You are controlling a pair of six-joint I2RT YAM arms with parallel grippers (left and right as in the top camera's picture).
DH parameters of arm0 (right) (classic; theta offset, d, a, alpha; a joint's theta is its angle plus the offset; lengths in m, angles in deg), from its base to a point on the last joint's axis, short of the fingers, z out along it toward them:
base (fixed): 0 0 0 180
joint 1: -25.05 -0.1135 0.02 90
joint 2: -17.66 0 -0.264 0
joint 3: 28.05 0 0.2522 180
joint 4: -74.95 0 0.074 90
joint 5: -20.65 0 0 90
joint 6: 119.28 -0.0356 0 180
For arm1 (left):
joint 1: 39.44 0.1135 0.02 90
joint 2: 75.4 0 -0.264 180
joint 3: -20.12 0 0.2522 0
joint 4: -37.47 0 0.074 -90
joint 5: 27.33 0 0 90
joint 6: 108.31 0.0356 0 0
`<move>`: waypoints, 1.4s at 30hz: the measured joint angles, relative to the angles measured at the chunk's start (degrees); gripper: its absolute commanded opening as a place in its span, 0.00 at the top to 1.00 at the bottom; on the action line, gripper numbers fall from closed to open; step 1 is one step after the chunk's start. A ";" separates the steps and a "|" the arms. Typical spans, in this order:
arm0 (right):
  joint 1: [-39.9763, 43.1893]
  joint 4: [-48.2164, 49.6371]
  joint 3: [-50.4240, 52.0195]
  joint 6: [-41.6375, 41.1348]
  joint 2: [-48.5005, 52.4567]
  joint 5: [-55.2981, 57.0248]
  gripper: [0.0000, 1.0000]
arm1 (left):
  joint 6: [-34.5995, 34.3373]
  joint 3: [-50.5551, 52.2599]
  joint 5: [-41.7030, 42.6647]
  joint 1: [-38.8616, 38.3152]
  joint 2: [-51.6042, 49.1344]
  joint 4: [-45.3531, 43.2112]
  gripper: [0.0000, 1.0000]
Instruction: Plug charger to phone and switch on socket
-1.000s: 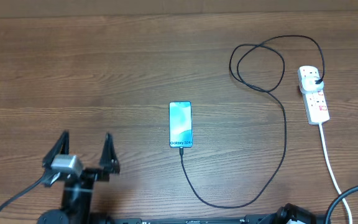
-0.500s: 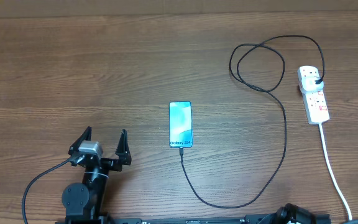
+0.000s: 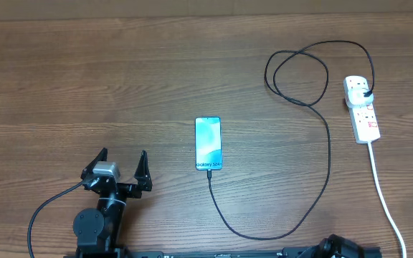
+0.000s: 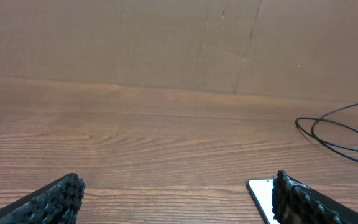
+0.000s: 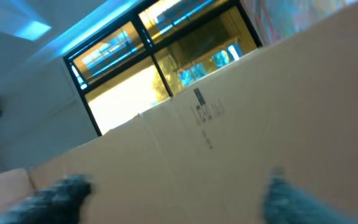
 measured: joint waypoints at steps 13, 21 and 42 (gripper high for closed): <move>0.00 -30.42 0.31 -0.02 -0.15 2.16 0.00 | 0.00 0.02 -0.33 0.00 0.02 0.00 0.01; -0.09 -39.43 3.74 5.44 -0.52 9.57 0.00 | 0.00 0.02 -0.37 0.00 0.04 0.00 0.01; -27.54 40.72 83.10 18.08 -22.05 15.89 0.00 | 0.00 0.13 -0.39 0.00 0.04 -0.09 0.00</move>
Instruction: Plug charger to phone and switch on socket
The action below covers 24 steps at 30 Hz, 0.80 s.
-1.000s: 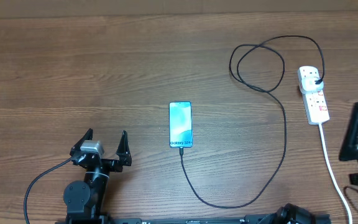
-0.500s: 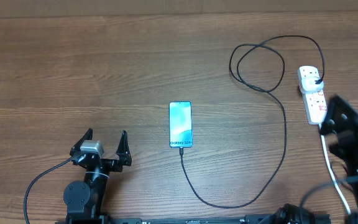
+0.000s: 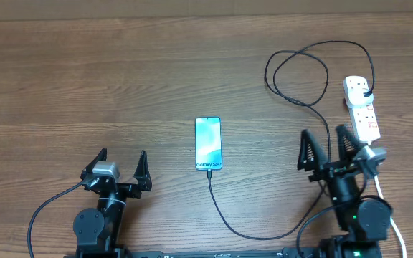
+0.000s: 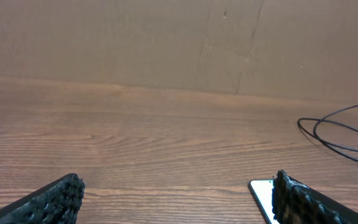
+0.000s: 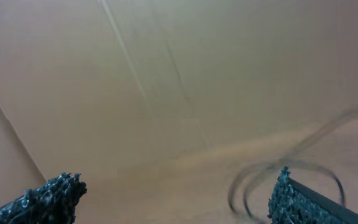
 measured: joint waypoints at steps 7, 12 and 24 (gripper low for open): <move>0.83 -7.91 5.35 0.17 -11.30 1.55 0.00 | 0.00 0.00 0.00 0.00 0.00 -0.02 0.00; 3.02 -12.63 5.60 0.15 -13.27 2.27 0.00 | 0.00 0.00 0.00 0.00 0.00 0.00 0.01; 5.42 -16.22 5.60 4.92 -13.31 2.64 0.00 | 0.00 0.00 0.00 0.00 0.00 0.00 0.01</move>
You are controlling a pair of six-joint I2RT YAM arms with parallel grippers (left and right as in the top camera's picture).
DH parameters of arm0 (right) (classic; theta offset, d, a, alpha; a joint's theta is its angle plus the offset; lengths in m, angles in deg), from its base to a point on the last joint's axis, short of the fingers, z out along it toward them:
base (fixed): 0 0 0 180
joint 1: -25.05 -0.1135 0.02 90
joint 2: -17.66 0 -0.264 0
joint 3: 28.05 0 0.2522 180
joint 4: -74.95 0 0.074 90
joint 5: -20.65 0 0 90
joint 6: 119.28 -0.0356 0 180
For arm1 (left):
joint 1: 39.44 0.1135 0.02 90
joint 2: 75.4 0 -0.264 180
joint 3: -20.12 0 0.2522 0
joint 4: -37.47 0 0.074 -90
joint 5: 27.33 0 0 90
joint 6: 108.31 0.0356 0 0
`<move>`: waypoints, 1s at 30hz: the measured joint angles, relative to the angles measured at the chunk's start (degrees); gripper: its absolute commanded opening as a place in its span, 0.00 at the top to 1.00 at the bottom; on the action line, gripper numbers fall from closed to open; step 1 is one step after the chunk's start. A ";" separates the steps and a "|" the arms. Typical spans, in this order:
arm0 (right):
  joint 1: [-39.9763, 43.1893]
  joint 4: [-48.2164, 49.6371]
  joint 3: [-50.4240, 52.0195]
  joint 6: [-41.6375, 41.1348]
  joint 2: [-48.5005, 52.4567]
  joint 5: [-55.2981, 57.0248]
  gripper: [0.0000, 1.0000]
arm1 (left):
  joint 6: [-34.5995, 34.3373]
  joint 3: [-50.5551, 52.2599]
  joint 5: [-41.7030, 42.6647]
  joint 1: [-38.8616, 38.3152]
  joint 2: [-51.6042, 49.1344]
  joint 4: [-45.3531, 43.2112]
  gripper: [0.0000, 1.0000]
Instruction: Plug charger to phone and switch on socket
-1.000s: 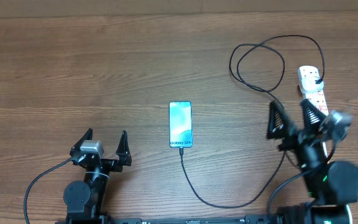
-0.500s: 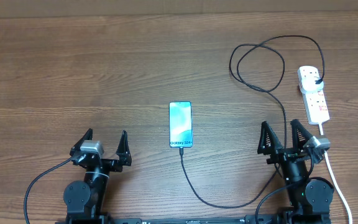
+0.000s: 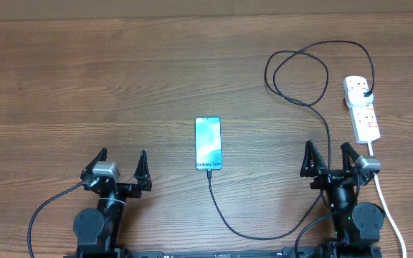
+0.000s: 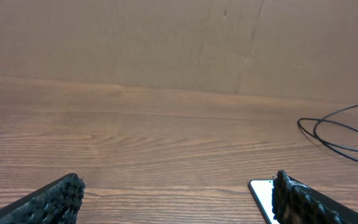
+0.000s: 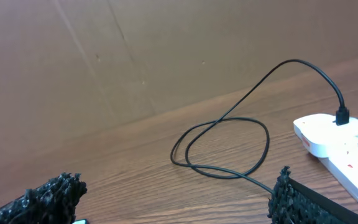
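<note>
A phone [image 3: 208, 143] lies screen-up and lit in the middle of the table, with a black charger cable [image 3: 264, 233] joined at its near end. The cable loops [image 5: 222, 144] across the right side to a plug in the white power strip [image 3: 362, 109], also seen at the right of the right wrist view as the power strip [image 5: 340, 140]. My left gripper [image 3: 117, 165] rests open near the front left, the phone's corner [image 4: 263, 194] beside its right finger. My right gripper [image 3: 332, 159] stands open at the front right, just short of the strip, nothing between its fingers.
A brown cardboard wall [image 4: 166, 43] stands along the table's far edge. The strip's white lead [image 3: 389, 211] runs down the right side to the front edge, beside my right arm. Bare wooden tabletop [image 3: 84, 79] spreads over the left and back.
My right gripper has dropped lower and pulled slightly nearer the front edge; its camera now looks along the table at the cable loop and strip. The left arm, phone and cable are unchanged.
At first my right arm was almost out of the overhead view, its camera pointing up past the cardboard at windows. Then it stood open at the front right by the strip. Now it sits lower there. My left gripper stayed open and still, and the cable stayed in the phone.
</note>
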 measured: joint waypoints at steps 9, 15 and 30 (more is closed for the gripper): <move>0.02 0.04 0.00 7.06 0.00 0.00 0.00 | 0.00 0.00 0.00 0.00 0.00 0.00 0.00; 0.00 0.02 0.00 10.45 0.00 -0.02 0.00 | 0.00 0.00 0.00 0.00 0.00 0.00 0.00; 0.00 0.04 0.00 11.26 0.00 -0.02 0.00 | 0.00 0.00 0.00 0.00 0.00 0.00 0.00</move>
